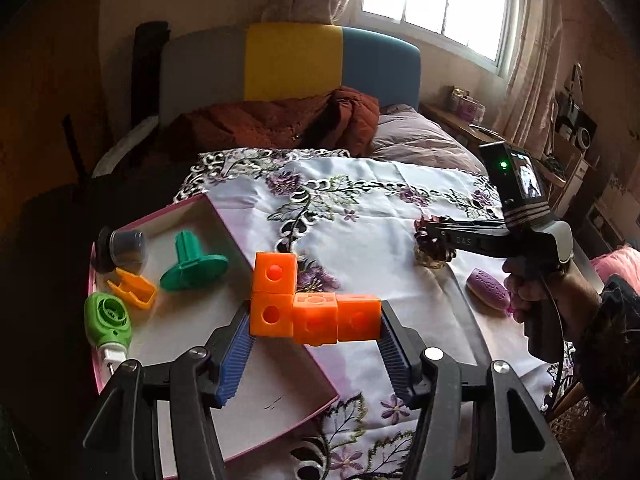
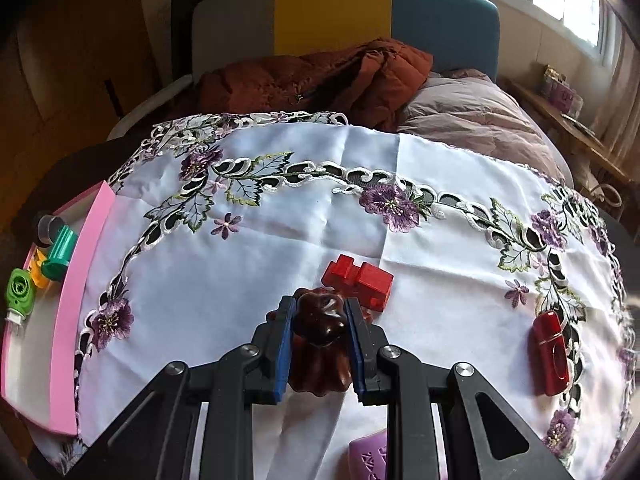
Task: Organize rigid objects
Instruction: 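Carry the orange cube piece into the tray and open the left tool, then lift the brown fluted piece with the right tool toward the tray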
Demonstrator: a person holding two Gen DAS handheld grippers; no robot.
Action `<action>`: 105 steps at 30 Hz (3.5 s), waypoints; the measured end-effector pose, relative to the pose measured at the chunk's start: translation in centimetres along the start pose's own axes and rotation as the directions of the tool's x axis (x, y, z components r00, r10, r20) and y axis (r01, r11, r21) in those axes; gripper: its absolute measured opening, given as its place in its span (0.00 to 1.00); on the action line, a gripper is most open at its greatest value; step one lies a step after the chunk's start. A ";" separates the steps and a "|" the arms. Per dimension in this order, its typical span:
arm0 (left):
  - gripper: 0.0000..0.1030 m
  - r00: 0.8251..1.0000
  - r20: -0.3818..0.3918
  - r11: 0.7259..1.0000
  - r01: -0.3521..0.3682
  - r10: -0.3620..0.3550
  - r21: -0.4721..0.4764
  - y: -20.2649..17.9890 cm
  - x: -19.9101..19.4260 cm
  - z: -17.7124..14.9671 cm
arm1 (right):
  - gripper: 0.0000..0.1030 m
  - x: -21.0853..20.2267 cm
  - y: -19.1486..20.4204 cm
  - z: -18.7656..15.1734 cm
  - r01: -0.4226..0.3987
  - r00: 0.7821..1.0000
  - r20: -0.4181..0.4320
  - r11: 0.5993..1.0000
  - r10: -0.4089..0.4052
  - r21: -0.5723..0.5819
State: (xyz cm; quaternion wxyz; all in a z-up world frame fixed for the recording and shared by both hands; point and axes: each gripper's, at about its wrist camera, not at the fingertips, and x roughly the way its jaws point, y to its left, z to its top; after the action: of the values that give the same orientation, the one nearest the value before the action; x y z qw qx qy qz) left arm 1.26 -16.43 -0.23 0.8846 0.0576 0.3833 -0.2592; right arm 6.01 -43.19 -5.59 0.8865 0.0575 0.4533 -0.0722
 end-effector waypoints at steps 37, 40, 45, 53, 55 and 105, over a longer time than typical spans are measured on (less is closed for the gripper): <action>0.58 0.971 -0.224 0.931 -0.002 -0.085 -0.366 11.1 10.3 1.3 | 0.24 -0.1 0.1 0.0 0.008 1.000 -0.011 1.000 -0.008 -0.004; 0.58 0.966 -0.245 0.935 -0.008 -0.084 -0.354 10.9 11.8 1.6 | 0.24 -0.1 0.0 0.0 0.007 1.000 -0.011 1.000 -0.007 -0.003; 0.58 0.965 -0.261 0.948 -0.051 -0.034 -0.313 10.8 12.8 2.3 | 0.24 -0.1 0.0 0.1 0.005 1.000 -0.012 1.000 -0.005 -0.004; 0.62 0.969 -0.248 0.951 -0.059 -0.019 -0.303 10.8 11.0 2.0 | 0.24 -0.1 0.0 0.0 0.006 1.000 -0.013 1.000 -0.006 -0.003; 0.62 0.969 -0.245 0.954 -0.079 0.006 -0.290 10.8 10.1 1.6 | 0.24 0.0 0.0 0.1 0.007 1.000 -0.012 1.000 -0.007 -0.005; 0.62 0.981 -0.082 0.952 -0.193 0.178 -0.239 13.4 -2.2 -4.8 | 0.23 -1.5 5.2 -0.7 0.032 0.999 -0.028 0.999 -0.033 -0.030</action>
State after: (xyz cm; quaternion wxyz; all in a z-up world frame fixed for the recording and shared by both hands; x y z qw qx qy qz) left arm 3.64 -2.51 -3.28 0.8935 -0.0090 0.4317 -0.1237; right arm 5.57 -37.88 -4.59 0.8795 0.0379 0.4678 -0.0791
